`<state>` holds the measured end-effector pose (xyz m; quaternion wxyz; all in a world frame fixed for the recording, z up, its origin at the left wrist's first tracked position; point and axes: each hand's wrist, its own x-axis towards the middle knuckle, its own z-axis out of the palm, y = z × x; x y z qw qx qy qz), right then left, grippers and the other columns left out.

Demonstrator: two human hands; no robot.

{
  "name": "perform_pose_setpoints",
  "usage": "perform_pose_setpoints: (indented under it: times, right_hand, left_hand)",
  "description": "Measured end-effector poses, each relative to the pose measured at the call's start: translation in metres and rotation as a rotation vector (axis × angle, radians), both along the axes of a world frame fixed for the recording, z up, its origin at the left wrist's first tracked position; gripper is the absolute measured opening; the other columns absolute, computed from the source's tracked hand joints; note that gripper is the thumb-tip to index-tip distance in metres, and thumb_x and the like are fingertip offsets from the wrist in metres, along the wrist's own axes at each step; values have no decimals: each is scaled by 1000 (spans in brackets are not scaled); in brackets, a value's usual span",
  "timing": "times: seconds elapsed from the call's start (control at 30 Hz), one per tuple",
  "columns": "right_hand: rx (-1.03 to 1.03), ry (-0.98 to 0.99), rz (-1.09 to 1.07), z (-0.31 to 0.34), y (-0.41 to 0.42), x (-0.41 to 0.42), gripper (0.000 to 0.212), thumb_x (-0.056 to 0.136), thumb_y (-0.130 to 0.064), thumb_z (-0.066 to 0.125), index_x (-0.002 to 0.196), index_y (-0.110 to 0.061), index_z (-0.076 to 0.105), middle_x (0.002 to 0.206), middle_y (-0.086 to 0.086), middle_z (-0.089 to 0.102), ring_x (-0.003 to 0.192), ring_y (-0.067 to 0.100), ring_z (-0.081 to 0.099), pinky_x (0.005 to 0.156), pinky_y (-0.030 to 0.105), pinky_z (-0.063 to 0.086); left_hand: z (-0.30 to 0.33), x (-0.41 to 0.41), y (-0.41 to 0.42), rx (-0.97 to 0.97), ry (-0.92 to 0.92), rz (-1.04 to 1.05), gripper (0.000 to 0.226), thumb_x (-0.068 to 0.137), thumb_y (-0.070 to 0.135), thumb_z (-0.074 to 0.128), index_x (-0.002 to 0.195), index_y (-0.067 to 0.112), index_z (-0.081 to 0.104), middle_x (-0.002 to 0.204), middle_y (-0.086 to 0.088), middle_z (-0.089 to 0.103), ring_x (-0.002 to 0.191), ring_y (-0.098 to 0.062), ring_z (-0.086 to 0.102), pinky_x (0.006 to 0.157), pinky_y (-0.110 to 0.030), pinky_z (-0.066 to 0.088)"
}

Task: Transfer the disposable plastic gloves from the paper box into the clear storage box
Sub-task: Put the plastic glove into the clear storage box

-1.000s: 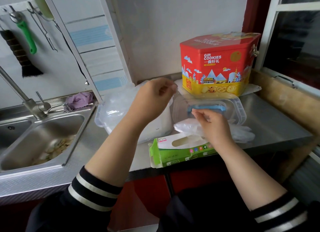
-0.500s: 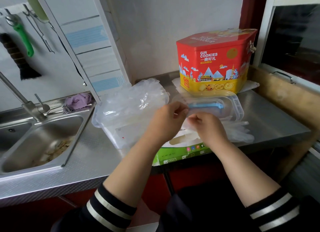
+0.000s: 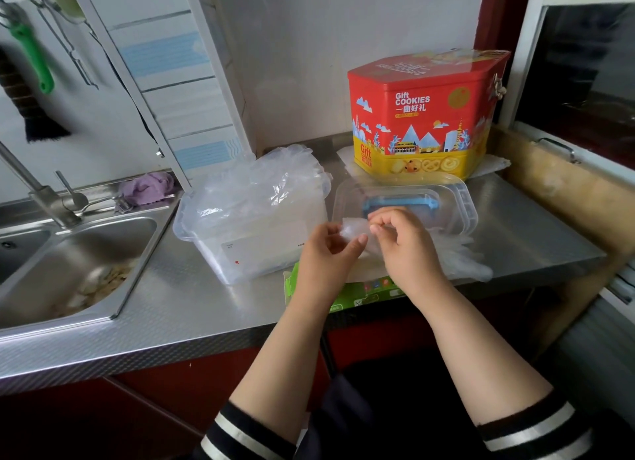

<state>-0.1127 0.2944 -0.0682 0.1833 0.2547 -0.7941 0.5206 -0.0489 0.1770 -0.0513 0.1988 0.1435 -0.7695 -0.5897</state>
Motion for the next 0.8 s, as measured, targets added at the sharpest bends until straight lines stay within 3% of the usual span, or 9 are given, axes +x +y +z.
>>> perform_pose_setpoints:
  times: [0.07, 0.2, 0.4, 0.5, 0.67, 0.73, 0.8]
  right_hand:
    - [-28, -1, -9, -2, -2, 4, 5, 87, -4, 65, 91, -8, 64, 104, 0, 60, 100, 12, 56, 85, 5, 37]
    - [-181, -61, -59, 1, -3, 9, 8, 84, -8, 70, 84, -13, 64, 97, -5, 61, 93, 7, 58, 84, 10, 42]
    - [-397, -143, -168, 13, -3, 10, 3, 89, -17, 68, 90, -17, 64, 88, -13, 61, 85, 0, 58, 77, 4, 42]
    - [-506, -243, -161, 16, -5, 12, 6, 91, -21, 64, 97, -19, 65, 93, -9, 66, 89, 1, 62, 81, 8, 47]
    - [-667, -325, -150, 18, -9, 14, 9, 93, -22, 62, 99, -19, 69, 94, -14, 70, 92, 0, 66, 82, 15, 50]
    - [-674, -318, -96, 19, -11, 17, 7, 93, -19, 62, 96, -20, 68, 93, -16, 69, 91, -4, 66, 81, 12, 49]
    - [-631, -271, -60, 18, -13, 20, 7, 93, -16, 61, 97, -18, 67, 94, -14, 68, 91, -6, 65, 82, 11, 48]
  left_hand:
    - [-4, -2, -3, 4, 1, 25, 24, 83, 24, 75, 89, 30, 53, 76, 1, 60, 71, -17, 58, 73, -40, 52]
    - [-7, -1, -9, -20, 13, 54, 24, 81, 24, 77, 85, 28, 54, 68, 6, 51, 63, -13, 49, 65, -35, 45]
    - [-8, 8, -17, -145, -15, 111, 21, 84, 32, 73, 88, 33, 53, 65, 9, 44, 55, -2, 44, 57, -28, 45]
    - [-8, 12, -16, -297, -41, 142, 24, 88, 33, 68, 107, 29, 53, 70, 9, 52, 63, 0, 52, 57, -25, 40]
    - [-16, 14, -15, -626, -57, 167, 39, 88, 25, 63, 124, 26, 48, 91, 6, 54, 92, -20, 54, 66, -34, 42]
    - [-19, 13, -15, -755, 10, 200, 43, 85, 21, 65, 126, 21, 51, 108, -1, 53, 102, -25, 52, 71, -36, 46]
    - [-18, 15, -13, -831, 176, 219, 31, 87, 24, 62, 117, 18, 58, 112, -2, 56, 101, -25, 52, 73, -33, 45]
